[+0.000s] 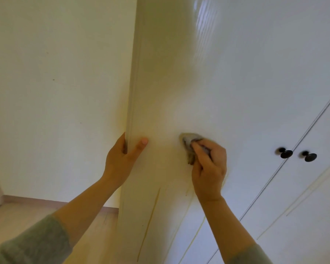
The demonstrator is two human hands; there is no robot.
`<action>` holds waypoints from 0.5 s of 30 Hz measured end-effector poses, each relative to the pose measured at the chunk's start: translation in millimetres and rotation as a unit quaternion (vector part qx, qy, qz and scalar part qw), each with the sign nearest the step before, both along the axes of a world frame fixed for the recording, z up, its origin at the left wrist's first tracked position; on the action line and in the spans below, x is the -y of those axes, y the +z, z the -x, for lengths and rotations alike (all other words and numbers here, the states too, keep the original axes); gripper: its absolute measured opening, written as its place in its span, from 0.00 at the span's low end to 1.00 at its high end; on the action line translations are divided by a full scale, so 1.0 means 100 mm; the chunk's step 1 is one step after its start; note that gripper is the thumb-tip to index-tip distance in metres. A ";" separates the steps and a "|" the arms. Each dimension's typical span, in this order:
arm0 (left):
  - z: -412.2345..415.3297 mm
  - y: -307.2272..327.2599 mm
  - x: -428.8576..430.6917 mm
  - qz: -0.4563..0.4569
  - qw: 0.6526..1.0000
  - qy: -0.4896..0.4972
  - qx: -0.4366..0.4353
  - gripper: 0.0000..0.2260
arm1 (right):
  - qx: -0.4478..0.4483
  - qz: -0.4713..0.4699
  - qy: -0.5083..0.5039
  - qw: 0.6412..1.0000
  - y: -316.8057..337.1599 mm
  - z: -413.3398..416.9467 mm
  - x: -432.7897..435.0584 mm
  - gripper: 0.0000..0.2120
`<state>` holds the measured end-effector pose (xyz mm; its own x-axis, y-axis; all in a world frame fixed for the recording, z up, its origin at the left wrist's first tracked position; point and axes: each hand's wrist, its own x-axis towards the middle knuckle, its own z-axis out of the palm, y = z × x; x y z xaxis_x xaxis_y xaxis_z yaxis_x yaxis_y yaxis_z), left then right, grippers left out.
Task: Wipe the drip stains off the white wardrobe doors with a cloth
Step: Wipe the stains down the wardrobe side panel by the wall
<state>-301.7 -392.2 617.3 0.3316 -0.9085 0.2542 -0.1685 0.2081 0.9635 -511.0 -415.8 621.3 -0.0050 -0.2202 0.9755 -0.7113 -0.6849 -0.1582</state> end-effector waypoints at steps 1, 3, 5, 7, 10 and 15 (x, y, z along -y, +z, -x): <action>0.02 0.01 0.00 -0.002 1.000 0.005 0.001 0.33 | -0.015 0.000 0.001 1.000 -0.14 0.01 0.03 0.13; 0.08 0.02 0.00 -0.005 1.000 0.018 0.003 0.36 | -0.059 -0.008 -0.009 0.998 -0.50 0.05 0.06 0.11; 0.15 0.04 -0.01 -0.004 0.999 0.033 0.006 0.40 | -0.107 -0.041 -0.006 0.993 -0.87 0.12 0.03 0.13; 0.19 0.04 0.00 0.000 0.999 0.043 0.013 0.43 | -0.136 -0.091 0.005 0.987 -1.07 0.16 -0.07 0.15; 0.21 0.04 0.00 0.000 0.998 0.058 0.022 0.43 | -0.087 -0.105 0.018 0.991 -0.89 0.19 -0.21 0.11; 0.23 0.00 0.01 0.006 0.997 0.072 0.017 0.44 | 0.058 -0.006 -0.006 0.998 0.00 0.39 -0.11 0.11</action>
